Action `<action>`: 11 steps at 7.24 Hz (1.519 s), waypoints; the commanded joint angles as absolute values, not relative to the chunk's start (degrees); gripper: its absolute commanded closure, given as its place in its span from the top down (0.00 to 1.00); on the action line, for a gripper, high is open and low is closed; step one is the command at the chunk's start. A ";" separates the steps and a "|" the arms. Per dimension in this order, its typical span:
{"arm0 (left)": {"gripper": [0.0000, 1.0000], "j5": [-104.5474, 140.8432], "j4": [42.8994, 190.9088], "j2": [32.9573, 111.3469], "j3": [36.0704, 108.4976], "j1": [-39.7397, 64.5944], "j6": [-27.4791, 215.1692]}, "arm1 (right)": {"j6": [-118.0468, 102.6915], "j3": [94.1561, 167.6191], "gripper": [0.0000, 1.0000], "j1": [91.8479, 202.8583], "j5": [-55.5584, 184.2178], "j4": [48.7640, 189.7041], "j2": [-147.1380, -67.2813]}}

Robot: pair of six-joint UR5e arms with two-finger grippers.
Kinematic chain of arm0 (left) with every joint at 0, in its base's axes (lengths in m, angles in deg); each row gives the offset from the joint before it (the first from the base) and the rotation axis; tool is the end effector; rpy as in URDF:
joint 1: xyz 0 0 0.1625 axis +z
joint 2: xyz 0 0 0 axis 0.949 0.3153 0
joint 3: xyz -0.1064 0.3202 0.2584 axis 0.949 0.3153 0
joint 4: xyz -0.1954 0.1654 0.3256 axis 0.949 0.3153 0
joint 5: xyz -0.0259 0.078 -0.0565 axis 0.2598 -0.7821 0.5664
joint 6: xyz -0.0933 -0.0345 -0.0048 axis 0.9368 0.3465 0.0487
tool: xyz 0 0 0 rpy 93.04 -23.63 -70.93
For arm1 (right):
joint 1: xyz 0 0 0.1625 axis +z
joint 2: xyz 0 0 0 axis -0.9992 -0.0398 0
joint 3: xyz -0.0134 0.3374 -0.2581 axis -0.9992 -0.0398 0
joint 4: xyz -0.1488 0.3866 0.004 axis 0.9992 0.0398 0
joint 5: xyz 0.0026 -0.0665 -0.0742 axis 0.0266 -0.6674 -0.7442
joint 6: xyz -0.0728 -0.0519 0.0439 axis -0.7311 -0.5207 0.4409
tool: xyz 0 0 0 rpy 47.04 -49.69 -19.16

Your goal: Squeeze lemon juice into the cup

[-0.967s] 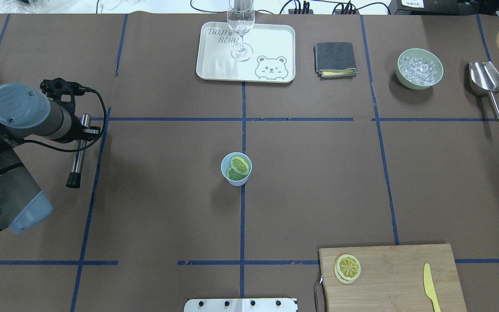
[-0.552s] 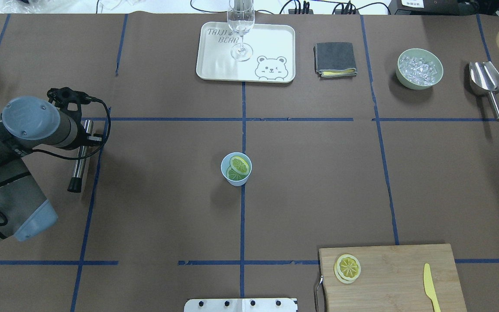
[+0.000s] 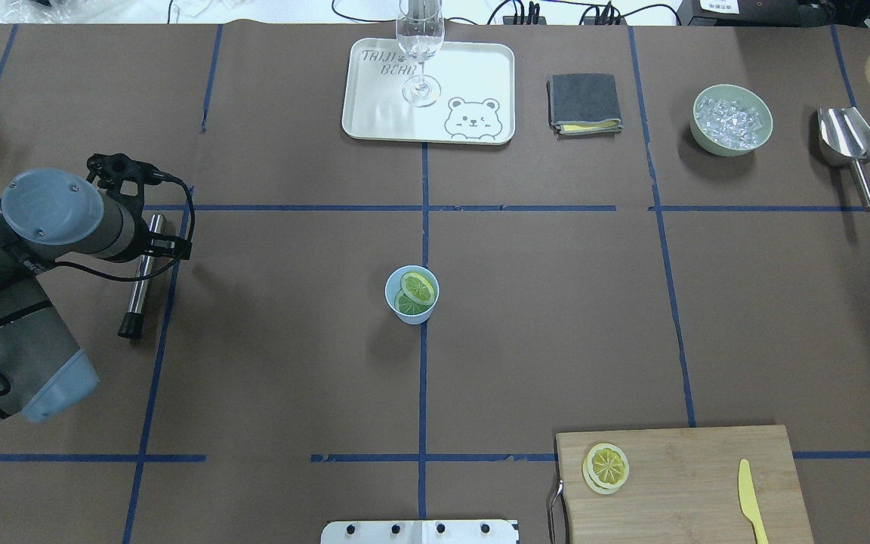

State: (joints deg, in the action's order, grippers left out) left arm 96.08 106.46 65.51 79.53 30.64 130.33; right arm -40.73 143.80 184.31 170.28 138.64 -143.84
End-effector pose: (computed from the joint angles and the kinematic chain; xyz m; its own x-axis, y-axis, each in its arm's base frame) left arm 0.3761 -0.4816 0.4535 0.8284 0.0988 -0.5513 0.0682 0.9592 0.2744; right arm 0.1117 -0.3512 0.6631 0.7645 -0.1249 0.6323 0.1084 0.9920 0.0649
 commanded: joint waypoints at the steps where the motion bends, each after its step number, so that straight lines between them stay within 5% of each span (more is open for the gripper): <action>1: 1.00 104.74 105.48 63.65 86.74 27.70 128.78 | -40.79 143.80 1.00 184.31 170.24 138.64 -143.84; 3: 1.00 112.34 105.39 59.35 91.86 17.01 119.35 | -40.79 143.71 1.00 184.23 170.24 138.64 -143.84; 7: 1.00 119.75 104.95 46.16 89.96 -4.35 85.96 | -40.88 143.71 1.00 184.31 170.24 138.64 -143.92; 11: 1.00 120.53 85.55 46.24 85.29 -22.41 61.98 | -40.88 143.80 1.00 184.23 170.24 138.64 -143.93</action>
State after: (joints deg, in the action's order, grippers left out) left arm 119.94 90.23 47.07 85.54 -19.05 64.88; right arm -40.88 143.72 184.23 170.24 138.64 -143.92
